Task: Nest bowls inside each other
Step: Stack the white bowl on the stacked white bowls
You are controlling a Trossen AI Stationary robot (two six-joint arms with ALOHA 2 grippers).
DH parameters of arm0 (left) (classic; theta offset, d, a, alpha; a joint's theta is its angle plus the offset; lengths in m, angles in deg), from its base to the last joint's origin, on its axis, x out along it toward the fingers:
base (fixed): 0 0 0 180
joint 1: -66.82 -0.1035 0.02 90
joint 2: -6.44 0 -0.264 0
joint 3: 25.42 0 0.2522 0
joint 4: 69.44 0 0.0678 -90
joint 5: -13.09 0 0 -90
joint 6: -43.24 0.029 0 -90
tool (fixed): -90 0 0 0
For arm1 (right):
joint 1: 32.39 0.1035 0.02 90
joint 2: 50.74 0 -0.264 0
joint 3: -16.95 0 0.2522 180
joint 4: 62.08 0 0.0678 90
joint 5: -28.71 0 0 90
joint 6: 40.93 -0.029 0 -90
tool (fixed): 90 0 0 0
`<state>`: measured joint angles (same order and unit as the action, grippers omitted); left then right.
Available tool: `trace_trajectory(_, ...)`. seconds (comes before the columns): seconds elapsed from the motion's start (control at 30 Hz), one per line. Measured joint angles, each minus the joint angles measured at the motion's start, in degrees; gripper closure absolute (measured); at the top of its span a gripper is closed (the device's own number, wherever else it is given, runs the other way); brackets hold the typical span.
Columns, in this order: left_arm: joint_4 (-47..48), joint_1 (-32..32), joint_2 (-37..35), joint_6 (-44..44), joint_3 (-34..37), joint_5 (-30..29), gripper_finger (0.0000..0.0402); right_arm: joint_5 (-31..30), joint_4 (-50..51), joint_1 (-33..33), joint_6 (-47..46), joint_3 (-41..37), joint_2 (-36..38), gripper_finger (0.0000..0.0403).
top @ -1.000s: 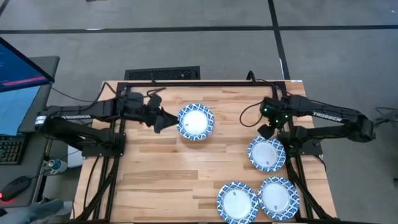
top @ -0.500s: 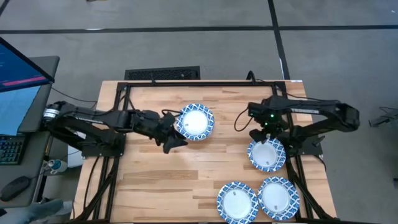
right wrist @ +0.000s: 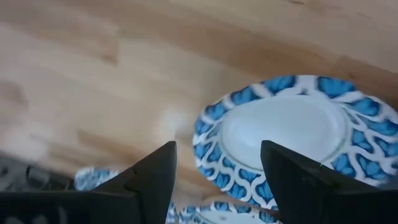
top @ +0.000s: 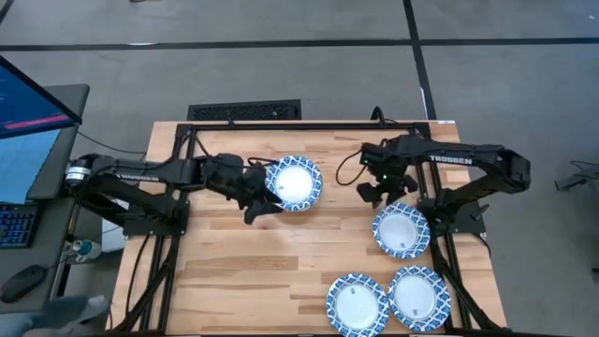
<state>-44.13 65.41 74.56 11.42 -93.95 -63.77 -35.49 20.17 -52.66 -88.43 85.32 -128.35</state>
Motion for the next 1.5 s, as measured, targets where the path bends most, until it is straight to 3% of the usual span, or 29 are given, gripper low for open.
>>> trace_trajectory(0.2, 0.2, -3.7, -1.9, 13.2, 0.0, 2.3, 0.0221, -4.2, 0.3, 2.9, -9.0, 0.1, -2.8, 0.0148)
trace_trajectory(0.53, 0.5, -12.8, -6.9, 31.8, 0.0, 9.3, 0.0221, -2.3, -7.1, 9.7, -23.3, 0.1, -7.9, 0.0148)
trace_trajectory(0.63, 0.5, -15.8, -8.1, 35.8, 0.0, 11.1, 0.0221, -4.6, -7.5, 11.6, -26.9, 0.1, -8.1, 0.0148)
trace_trajectory(0.87, 0.5, -21.6, -9.4, 39.8, 0.0, 16.6, 0.0221, -12.6, -1.1, 14.6, -37.6, 0.1, -8.0, 0.0148)
trace_trajectory(1.23, 0.5, -28.5, -9.4, 44.1, 0.0, 19.9, 0.0221, -12.6, -4.7, 22.9, -51.3, 0.1, -9.1, 0.0148)
trace_trajectory(1.5, -0.6, -31.6, -9.4, 43.4, 0.0, 22.3, 0.0221, -9.4, -9.2, 27.7, -53.3, 0.1, -14.7, 0.0148)
